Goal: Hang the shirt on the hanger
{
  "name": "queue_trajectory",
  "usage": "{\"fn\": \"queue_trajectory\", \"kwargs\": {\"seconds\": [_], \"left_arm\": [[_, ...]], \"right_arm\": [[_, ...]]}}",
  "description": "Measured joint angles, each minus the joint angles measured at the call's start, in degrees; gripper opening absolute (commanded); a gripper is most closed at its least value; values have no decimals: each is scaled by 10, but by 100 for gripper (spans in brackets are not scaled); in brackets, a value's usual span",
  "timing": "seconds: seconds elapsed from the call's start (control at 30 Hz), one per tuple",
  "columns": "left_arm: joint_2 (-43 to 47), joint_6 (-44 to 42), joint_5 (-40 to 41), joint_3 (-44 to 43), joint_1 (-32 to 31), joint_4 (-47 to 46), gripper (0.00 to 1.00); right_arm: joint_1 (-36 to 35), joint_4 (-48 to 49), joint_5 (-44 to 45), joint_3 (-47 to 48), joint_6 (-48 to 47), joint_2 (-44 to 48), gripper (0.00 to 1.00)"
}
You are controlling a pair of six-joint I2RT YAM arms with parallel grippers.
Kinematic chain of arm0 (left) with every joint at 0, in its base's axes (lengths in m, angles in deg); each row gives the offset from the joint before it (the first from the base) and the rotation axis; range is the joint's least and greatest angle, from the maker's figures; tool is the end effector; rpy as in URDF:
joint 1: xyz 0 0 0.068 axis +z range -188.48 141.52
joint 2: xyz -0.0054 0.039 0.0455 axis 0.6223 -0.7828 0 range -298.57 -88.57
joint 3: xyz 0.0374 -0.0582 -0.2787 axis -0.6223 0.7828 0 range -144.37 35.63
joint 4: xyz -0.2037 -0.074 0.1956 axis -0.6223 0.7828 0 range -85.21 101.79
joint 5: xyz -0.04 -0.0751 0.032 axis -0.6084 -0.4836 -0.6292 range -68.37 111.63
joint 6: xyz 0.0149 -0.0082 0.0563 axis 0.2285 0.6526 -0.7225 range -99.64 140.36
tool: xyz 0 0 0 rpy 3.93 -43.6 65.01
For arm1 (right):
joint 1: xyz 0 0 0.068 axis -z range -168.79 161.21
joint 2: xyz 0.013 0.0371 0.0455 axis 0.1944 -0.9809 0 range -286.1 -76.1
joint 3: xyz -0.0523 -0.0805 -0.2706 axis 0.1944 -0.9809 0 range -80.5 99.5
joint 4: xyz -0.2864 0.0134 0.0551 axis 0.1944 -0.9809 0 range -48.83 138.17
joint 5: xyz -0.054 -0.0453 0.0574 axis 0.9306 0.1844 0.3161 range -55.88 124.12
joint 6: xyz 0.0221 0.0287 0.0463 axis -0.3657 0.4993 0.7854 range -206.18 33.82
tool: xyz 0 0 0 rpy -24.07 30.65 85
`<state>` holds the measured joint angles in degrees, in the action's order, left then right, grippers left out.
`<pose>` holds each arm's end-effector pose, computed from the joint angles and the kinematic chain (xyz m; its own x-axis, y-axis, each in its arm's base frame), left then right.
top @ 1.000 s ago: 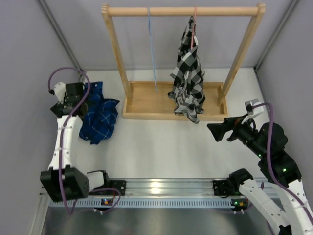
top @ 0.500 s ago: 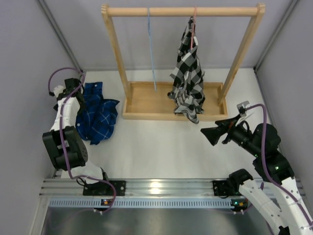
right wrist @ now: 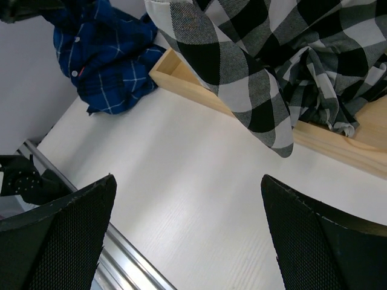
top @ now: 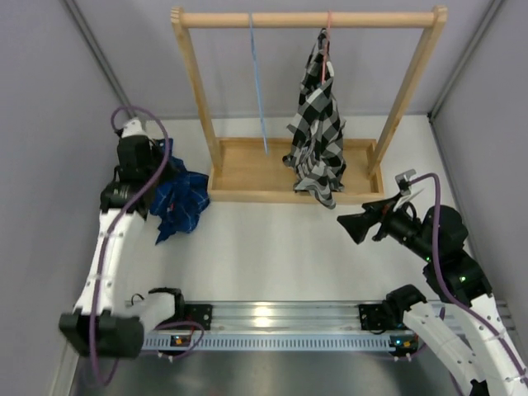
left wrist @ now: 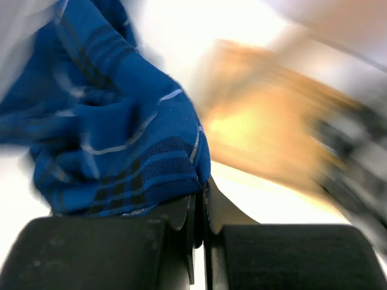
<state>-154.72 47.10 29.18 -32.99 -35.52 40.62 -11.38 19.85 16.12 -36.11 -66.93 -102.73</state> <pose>0.2782 0.0200 0.3765 -0.4180 -0.4683 -0.7784 -0.3907 0.8663 -0.3113 0.1142 0.0617 0.3591 -0.3726 0.1846 -0.9095 -0.5539 0.7421 0.3775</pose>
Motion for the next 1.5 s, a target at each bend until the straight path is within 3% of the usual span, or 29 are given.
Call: {"fn": "queue_trajectory", "kwargs": {"seconds": [0.13, 0.2, 0.33, 0.47, 0.57, 0.67, 0.83, 1.07, 1.27, 1.43, 1.47, 1.5], "left_arm": [[155, -37, -101, 35, -183, -58, 0], [233, -37, -146, 79, -225, -97, 0], [406, 7, -233, 234, -239, -183, 0], [483, 58, -314, 371, -241, -208, 0], [558, 108, -361, 464, -241, -200, 0], [632, 150, -387, 505, -241, -196, 0], [625, 176, -397, 505, -241, -207, 0], [586, 174, -380, 497, -241, -203, 0], [571, 166, -361, 474, -241, -175, 0], [570, 160, -332, 436, -241, -129, 0], [569, 159, -323, 426, -241, -116, 0], [568, 155, -313, 415, -241, -102, 0]], "right_arm": [[0, -4, 12, 20, -2, 0, 100], [0, -2, 17, 38, -4, 2, 99], [0, 7, 8, 56, -13, 18, 99], [0, 25, -57, 39, -16, 19, 100], [0, 89, -132, -26, 17, 14, 99], [-6, 163, -176, -110, 67, -14, 99], [-95, 277, -131, -213, 119, -109, 99], [-248, 468, 39, -219, 99, -322, 99], [-290, 605, 179, -183, 101, -502, 99], [-302, 691, 215, -123, 101, -639, 99], [-306, 704, 216, -109, 99, -661, 96], [-309, 718, 216, -97, 98, -681, 72]]}}
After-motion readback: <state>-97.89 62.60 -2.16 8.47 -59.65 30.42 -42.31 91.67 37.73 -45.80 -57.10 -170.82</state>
